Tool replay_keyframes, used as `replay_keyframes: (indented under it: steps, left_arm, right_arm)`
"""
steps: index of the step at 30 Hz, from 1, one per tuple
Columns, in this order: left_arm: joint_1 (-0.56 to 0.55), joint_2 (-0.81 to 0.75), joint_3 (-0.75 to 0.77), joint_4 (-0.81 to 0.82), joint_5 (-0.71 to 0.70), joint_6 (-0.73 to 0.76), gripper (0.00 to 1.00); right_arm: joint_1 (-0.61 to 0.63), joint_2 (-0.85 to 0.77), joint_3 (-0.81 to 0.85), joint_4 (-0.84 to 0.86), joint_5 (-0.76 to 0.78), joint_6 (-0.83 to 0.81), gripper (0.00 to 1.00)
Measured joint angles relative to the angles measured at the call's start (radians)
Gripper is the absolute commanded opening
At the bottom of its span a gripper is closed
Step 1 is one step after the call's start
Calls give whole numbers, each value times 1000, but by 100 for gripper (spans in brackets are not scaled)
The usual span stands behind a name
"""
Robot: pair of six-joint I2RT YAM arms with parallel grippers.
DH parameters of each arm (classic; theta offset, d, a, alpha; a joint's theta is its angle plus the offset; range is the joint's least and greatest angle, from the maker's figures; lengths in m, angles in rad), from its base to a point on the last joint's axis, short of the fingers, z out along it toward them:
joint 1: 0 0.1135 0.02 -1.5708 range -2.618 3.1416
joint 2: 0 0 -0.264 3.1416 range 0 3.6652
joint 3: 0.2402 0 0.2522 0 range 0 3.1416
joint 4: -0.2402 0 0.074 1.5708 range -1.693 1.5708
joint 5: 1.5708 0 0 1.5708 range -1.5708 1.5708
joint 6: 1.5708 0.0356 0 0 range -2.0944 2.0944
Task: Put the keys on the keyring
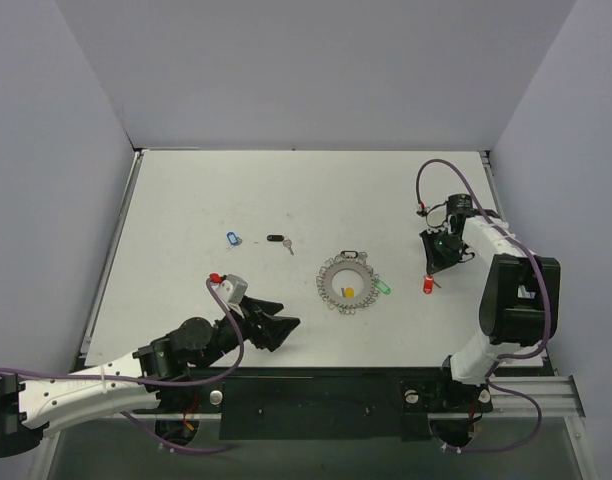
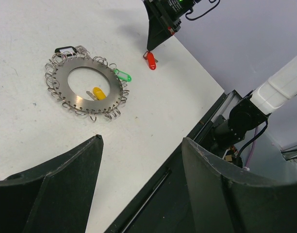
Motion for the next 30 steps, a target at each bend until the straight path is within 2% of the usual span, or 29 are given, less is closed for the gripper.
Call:
replay_keyframes:
  steps: [13,30]
  left_arm:
    - [0,55,0,20,0,0,76]
    - [0,80,0,54,10,0,76]
  right_arm:
    - [35,53,14,98,57,47,0]
    - [45,-48,-186,363,146,226,0]
